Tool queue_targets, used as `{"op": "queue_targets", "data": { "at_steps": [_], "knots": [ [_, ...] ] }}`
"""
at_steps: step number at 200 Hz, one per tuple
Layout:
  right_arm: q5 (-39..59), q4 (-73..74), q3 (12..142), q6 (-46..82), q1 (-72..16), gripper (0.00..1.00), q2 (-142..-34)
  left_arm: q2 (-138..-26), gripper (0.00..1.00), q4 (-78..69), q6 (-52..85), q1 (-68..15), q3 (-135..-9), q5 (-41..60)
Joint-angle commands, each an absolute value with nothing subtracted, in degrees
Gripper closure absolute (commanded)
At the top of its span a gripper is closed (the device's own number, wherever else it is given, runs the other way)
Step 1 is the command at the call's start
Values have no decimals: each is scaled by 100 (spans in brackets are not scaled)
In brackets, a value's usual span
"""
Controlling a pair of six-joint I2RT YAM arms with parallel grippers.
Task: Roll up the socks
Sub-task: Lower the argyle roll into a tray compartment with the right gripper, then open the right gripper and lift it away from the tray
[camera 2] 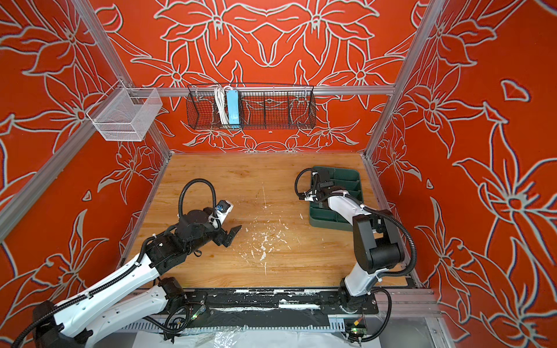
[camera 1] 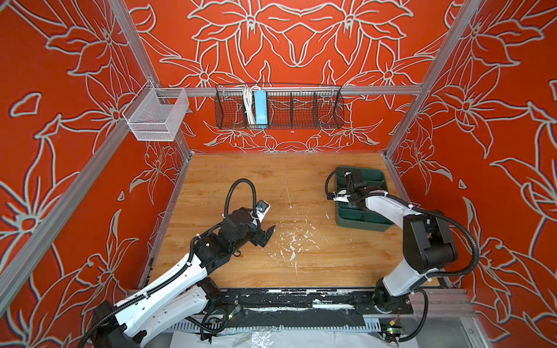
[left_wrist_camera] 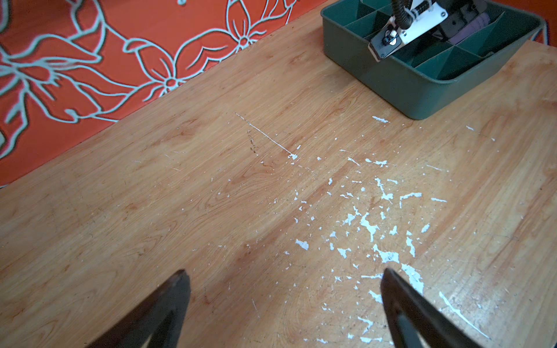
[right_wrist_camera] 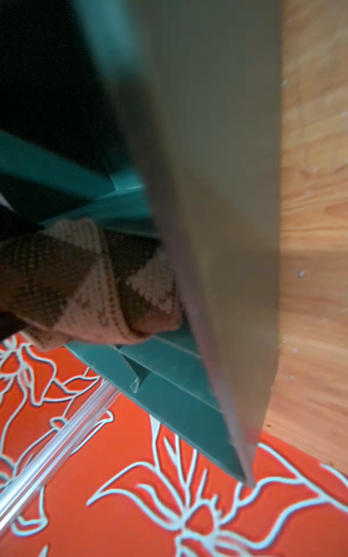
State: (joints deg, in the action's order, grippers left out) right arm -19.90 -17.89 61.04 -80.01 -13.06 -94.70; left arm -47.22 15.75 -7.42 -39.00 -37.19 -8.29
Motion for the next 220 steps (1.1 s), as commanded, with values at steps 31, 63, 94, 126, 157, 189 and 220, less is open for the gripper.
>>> {"op": "queue_targets", "data": {
  "at_steps": [31, 63, 94, 126, 157, 189, 220],
  "knots": [
    [948, -4608, 6990, -7365, -1726, 100, -9517, -4537, 3, 1768, -944, -3885, -4020, -870],
    [1721, -4732, 7249, -6682, -2286, 100, -9938, -4346, 3, 1996, -1000, -3885, -4096, -887],
    [2114, -5033, 8030, -6203, -2733, 100, -10749, -4095, 3, 2184, -1019, -3876, -4079, -995],
    [1945, -4680, 8456, -6137, -3259, 100, -11327, -3867, 3, 2366, -1020, -3876, -4061, -1147],
    [1629, -4150, 9098, -5836, -3588, 100, -11900, -3658, 3, 2461, -1020, -3876, -4004, -1284],
    [1140, -3440, 10016, -4901, -3773, 100, -12529, -3551, 3, 2389, -1033, -3868, -3922, -1520],
    [657, -2919, 10692, -3794, -3772, 100, -13003, -3601, 3, 2321, -845, -3851, -3937, -1630]
  ]
}}
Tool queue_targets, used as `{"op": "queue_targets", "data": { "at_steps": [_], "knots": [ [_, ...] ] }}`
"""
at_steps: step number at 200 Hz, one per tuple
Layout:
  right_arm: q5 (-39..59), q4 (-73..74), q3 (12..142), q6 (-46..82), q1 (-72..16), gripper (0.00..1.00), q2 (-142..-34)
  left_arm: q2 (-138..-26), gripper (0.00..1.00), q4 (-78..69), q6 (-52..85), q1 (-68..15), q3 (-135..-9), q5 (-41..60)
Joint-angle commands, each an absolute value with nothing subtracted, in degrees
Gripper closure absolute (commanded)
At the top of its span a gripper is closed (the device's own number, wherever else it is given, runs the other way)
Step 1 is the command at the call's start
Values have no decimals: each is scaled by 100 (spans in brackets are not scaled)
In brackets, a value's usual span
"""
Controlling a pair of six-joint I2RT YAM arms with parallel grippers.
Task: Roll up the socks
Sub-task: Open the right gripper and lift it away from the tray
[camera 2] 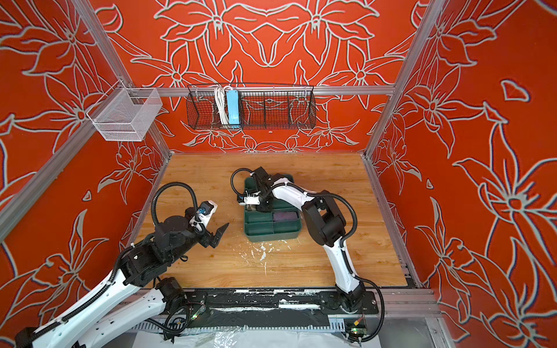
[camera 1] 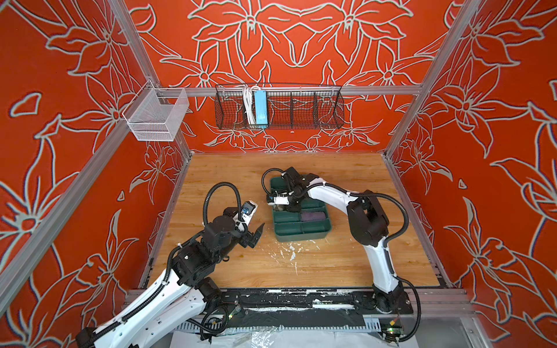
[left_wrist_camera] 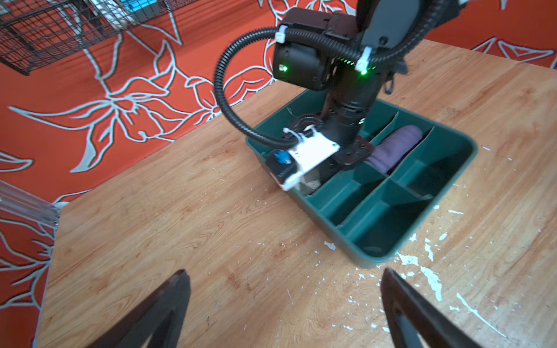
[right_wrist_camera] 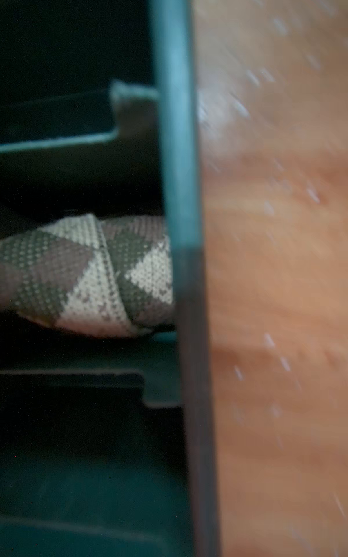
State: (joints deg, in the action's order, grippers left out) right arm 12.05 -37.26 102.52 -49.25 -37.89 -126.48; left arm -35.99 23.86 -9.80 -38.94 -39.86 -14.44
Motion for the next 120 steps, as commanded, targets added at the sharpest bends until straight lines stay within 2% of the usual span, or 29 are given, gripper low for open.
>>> {"op": "queue_targets", "data": {
  "at_steps": [1, 25, 43, 59, 68, 84, 120],
  "knots": [
    [632, -2919, 10748, -3751, -3775, 100, -13019, -3607, 3, 2320, -836, -3850, -3942, -1633],
    [416, -3542, 11507, -3213, -3780, 100, -13477, -3723, 3, 2361, -656, -3824, -4006, -1626],
    [514, -3718, 11503, -3224, -3796, 100, -13493, -3769, 3, 2421, -607, -3814, -4069, -1616],
    [686, -3736, 11295, -3300, -3797, 75, -13320, -3732, 3, 2443, -598, -3806, -4079, -1626],
    [843, -3782, 11213, -3365, -3797, 66, -13212, -3703, 3, 2443, -598, -3806, -4079, -1625],
    [1053, -3875, 11184, -3449, -3797, 57, -13077, -3683, 2, 2484, -581, -3806, -4094, -1635],
    [1353, -4244, 11526, -3518, -3797, 46, -13081, -3685, 3, 2669, -536, -3797, -4193, -1702]
  ]
}}
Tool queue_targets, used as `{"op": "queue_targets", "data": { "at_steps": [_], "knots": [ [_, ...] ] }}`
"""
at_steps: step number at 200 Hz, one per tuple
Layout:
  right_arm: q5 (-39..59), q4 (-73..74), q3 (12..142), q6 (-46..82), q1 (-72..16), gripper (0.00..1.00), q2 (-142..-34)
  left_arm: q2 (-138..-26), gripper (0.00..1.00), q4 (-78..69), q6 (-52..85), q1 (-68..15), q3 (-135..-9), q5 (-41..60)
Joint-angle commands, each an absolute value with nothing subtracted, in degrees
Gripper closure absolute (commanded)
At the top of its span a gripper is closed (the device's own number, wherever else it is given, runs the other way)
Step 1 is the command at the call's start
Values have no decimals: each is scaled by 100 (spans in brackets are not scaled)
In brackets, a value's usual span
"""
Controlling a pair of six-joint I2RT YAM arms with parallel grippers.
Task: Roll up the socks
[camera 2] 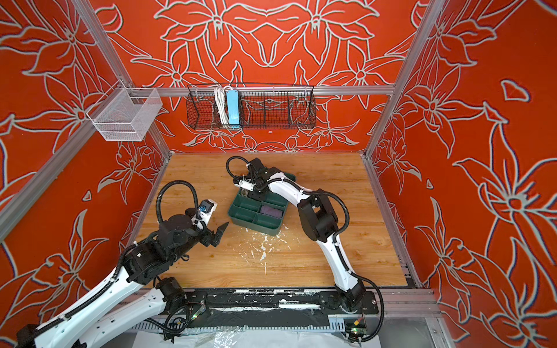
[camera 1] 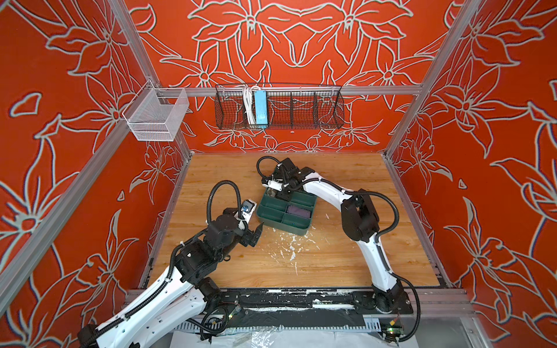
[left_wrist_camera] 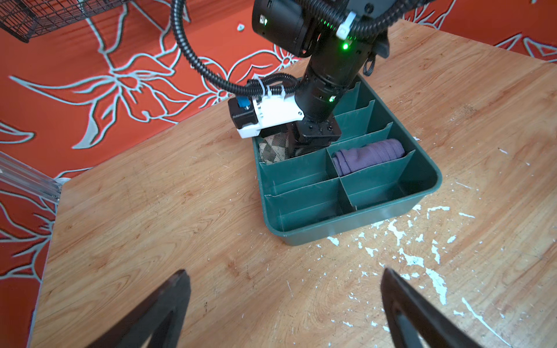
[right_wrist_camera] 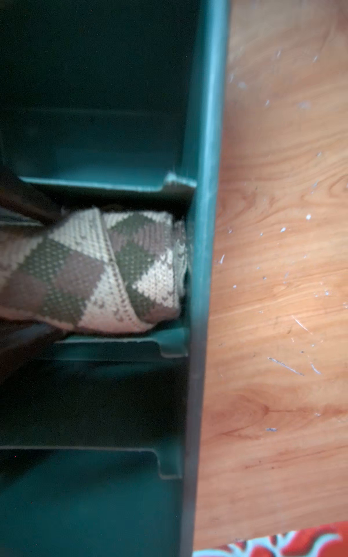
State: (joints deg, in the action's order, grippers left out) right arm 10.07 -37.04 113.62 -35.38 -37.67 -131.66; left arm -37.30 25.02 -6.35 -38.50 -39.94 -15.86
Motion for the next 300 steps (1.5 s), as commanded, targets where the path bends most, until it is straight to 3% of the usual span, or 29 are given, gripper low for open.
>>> {"op": "queue_targets", "data": {
  "at_steps": [1, 47, 88, 112, 132, 153, 194, 219, 259, 300],
  "knots": [
    [1362, -4258, 11537, -3521, -3797, 46, -13080, -3684, 3, 2670, -536, -3797, -4197, -1704],
    [1652, -4463, 11992, -3632, -3783, 42, -12786, -3696, 3, 2727, -519, -3797, -4320, -1811],
    [1506, -3665, 11581, -3090, -3607, 42, -11375, -3876, 3, 2525, -478, -3576, -4535, -1907],
    [1030, -2326, 10025, -2494, -3400, 42, -9921, -4109, 3, 2310, -167, -2915, -4709, -1534],
    [-34, -758, 8172, -2034, -3231, 40, -8573, -4404, 3, 1960, 242, -2048, -4736, -1049],
    [-943, 417, 6437, -1836, -2943, 37, -7317, -4755, 3, 1409, 475, -1476, -4522, -1353],
    [-3865, 547, 4072, -236, -2316, 36, -5444, -5204, 3, 322, 938, -584, -3429, -2069],
    [-4414, 1037, 2699, -46, -2268, 36, -4601, -5456, 3, -319, 1102, -271, -2629, -2289],
    [-4263, 2328, 1254, -69, -2225, 36, -4343, -6337, 3, -1397, 976, -255, -2217, -1878],
    [-3523, 4097, 1138, -493, -1927, 35, -5851, -7095, 3, -2496, 97, -248, -2361, -1231]
  ]
}}
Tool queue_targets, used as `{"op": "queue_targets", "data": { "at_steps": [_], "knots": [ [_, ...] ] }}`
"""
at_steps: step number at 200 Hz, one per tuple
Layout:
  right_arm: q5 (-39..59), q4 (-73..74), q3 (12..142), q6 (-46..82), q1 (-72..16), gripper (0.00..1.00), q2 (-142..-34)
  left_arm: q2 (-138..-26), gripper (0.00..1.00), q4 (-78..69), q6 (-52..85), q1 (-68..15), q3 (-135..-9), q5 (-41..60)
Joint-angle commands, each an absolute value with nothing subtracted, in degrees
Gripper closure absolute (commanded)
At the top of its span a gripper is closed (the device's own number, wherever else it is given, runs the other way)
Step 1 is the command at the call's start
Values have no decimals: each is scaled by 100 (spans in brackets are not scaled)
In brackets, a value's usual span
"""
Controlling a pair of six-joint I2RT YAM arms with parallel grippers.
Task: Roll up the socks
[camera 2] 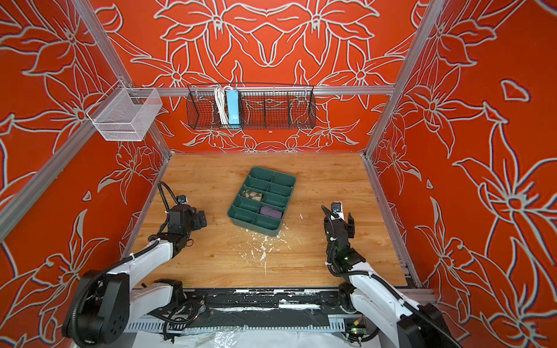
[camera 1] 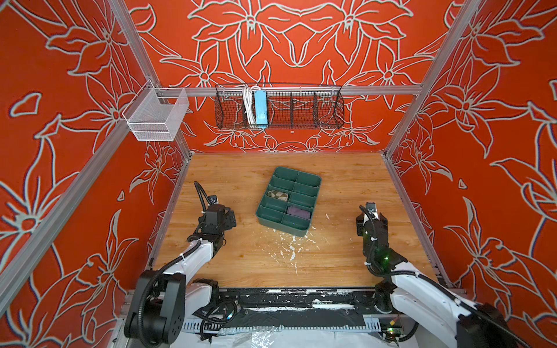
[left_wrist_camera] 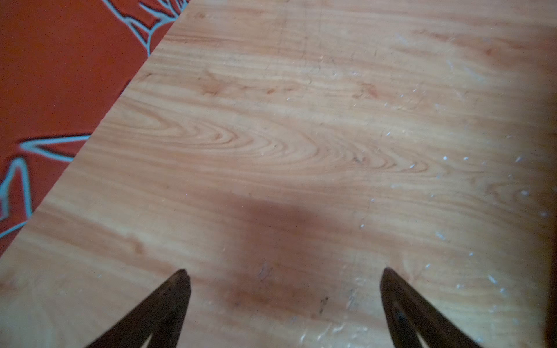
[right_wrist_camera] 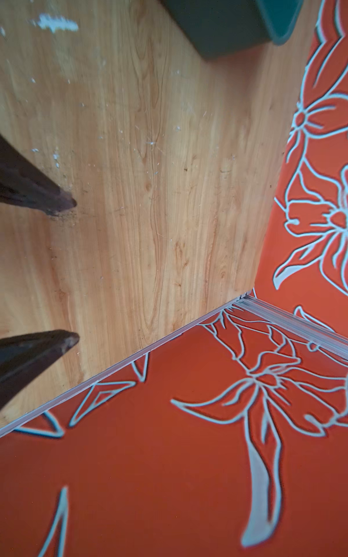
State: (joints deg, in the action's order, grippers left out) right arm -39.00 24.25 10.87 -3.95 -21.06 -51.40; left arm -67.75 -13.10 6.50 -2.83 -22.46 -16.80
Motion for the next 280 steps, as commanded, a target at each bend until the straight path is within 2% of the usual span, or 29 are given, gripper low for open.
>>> {"op": "queue_targets", "data": {
  "at_steps": [1, 27, 45, 53, 62, 73, 79, 89, 98, 101, 105, 109, 120, 133, 145, 159, 280],
  "knots": [
    [-3484, 4127, 1140, -501, -1922, 35, -5900, -7129, 3, -2566, 79, -247, -2340, -1226],
    [-2688, 5140, 1285, -1013, -1729, 36, -7074, -7717, 3, -3882, -140, -167, -1830, -620],
    [-1958, 5308, 1329, -1023, -1513, 37, -7625, -7693, 3, -3169, -133, -8, -2158, -206],
    [-2002, 5737, 1246, -972, -1470, 35, -7820, -7740, 3, -3292, -111, 64, -2128, -74],
    [-2061, 5589, 1224, -761, -1358, 32, -7743, -7745, 3, -3149, -92, 109, -2206, -17],
    [-1132, 5673, 1076, -472, -879, 33, -7769, -7775, 3, -3170, -54, 179, -2214, 72],
    [-785, 6229, 1030, -429, -650, 39, -8162, -7770, 3, -3127, -48, 201, -2230, 95],
    [-1117, 6109, 1267, -341, -625, 36, -8296, -7779, 3, -3121, -7, 241, -2245, 133],
    [-1391, 4437, 1819, -44, -583, 35, -8009, -7783, 3, -3111, 0, 287, -2250, 190],
    [-1226, 4476, 1874, 7, -472, 29, -8115, -7783, 3, -3111, 0, 287, -2250, 193],
    [-1063, 4812, 1830, 41, -347, 8, -8281, -7787, 3, -3108, 0, 289, -2250, 198],
    [-1025, 5139, 1753, 26, -318, 2, -8333, -7787, 3, -3105, 0, 292, -2250, 201],
    [-1019, 4300, 1921, 103, -310, 2, -8056, -7787, 3, -3104, 8, 299, -2250, 220],
    [-951, 4983, 1784, 75, -269, 2, -8275, -7796, 3, -3097, 9, 323, -2260, 246],
    [-958, 4390, 1896, 96, -272, 2, -8071, -7790, 3, -3102, 9, 320, -2259, 233],
    [-971, 4828, 1790, 11, -297, 2, -8180, -7789, 3, -3109, 13, 321, -2252, 214],
    [-1043, 4535, 1869, 23, -331, 2, -8110, -7761, 3, -3110, 9, 309, -2237, 229]
  ]
}}
